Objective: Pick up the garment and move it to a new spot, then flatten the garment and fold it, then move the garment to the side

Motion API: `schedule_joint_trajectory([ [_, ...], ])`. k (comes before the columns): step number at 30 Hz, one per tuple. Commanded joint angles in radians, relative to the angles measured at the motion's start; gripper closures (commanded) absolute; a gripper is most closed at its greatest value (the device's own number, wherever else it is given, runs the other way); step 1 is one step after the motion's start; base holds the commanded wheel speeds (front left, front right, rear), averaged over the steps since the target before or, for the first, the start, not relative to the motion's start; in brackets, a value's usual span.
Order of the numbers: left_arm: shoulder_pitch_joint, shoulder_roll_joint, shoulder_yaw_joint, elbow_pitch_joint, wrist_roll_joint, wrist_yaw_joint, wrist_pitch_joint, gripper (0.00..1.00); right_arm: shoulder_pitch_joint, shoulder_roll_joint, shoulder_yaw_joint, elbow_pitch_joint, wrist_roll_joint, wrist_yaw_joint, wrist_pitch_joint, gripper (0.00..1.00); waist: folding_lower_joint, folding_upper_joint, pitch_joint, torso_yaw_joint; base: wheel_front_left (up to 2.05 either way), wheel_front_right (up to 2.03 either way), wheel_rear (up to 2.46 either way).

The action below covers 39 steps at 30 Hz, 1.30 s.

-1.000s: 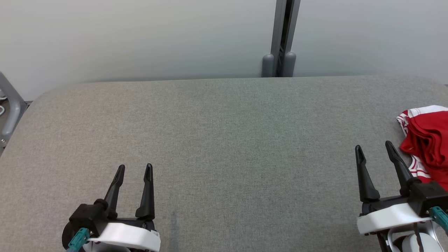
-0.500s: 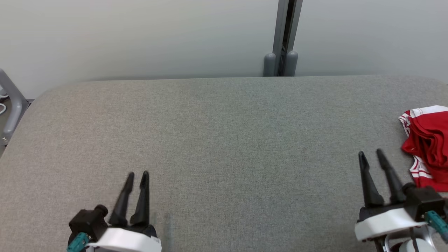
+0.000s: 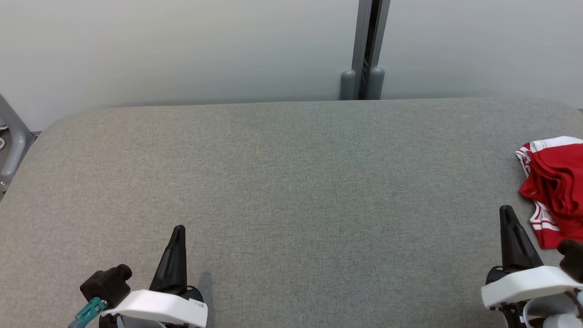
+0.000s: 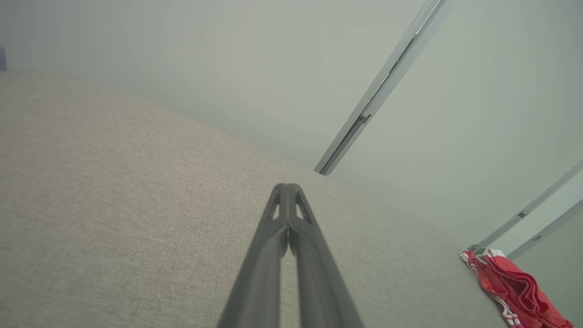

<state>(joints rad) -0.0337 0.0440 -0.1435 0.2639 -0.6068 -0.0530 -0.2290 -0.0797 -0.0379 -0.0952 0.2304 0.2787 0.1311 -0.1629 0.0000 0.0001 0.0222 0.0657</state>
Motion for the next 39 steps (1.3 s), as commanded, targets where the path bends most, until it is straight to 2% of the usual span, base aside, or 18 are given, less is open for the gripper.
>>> schedule_joint_trajectory([
  [1,-0.044,0.003,-0.001,-0.003,-0.05,-0.008,0.005,1.0,-0.032,-0.007,-0.019,-0.012,0.06,0.0,0.019,1.0,0.0,-0.0001,0.0,-0.001,0.0,0.0,0.0],
  [39,-0.166,0.005,-0.026,0.08,-0.532,-0.042,0.074,1.0,-0.068,-0.012,-0.17,0.031,0.627,0.0,0.229,1.0,0.0,-0.0001,-0.005,-0.024,0.0,0.0,0.0],
])
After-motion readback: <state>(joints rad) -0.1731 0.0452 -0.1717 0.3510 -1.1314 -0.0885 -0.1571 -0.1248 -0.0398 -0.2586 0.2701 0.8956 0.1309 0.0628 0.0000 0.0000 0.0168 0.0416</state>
